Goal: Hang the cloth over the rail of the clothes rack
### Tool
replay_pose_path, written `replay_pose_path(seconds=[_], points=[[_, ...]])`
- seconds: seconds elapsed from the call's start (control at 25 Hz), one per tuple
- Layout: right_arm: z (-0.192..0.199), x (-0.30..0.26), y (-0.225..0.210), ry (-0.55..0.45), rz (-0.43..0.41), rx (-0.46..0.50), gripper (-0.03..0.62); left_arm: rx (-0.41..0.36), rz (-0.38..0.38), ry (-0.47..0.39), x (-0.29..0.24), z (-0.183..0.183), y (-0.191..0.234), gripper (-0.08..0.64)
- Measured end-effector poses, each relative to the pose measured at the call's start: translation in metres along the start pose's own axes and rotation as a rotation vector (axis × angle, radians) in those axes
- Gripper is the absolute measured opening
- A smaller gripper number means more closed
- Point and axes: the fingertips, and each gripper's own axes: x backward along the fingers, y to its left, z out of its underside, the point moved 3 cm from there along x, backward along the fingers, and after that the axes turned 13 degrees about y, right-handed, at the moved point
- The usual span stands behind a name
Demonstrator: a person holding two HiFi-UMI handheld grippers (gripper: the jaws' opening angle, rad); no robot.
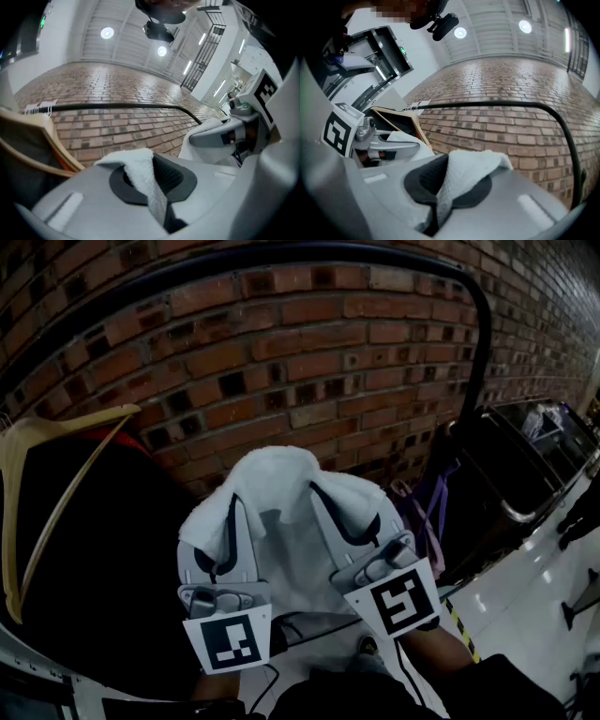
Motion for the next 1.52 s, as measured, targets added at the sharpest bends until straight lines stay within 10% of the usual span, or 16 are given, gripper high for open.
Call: replay_pose_path(seconds=[0.52, 0.8, 1.0, 1.12, 1.36, 1.52], points=[[-0.197, 0.013, -0.089, -0.265, -0.01, 0.422, 0.015, -0.389, -0.091, -0.33, -0.002, -0.218, 0.075, 0.018], [-0.292, -0.019, -0.133, -0.317, 0.102, 0.605, 0.015, -0.53, -0.243, -0.24, -0.04, -0.305, 0.142, 0.018], [-0.368, -0.068, -0.156, -0.367, 0.17, 0.732, 0.015, -0.594, -0.326, -0.336, -0.086, -0.374, 0.177, 0.018], [-0.373, -0.128, -0.154, -0.193, 0.06, 0.884, 0.015, -0.772, -0.27, -0.146, -0.14, -0.369, 0.188, 0.018], [-0.242, -0.215, -0.129, 0.449, -0.338, 1.178, 0.015, -1.107, 0.265, 0.543, -0.225, -0.228, 0.153, 0.018], [-0.19, -0.234, -0.122, 0.665, -0.514, 1.138, 0.015, -1.07, 0.482, 0.765, -0.238, -0.17, 0.145, 0.018]])
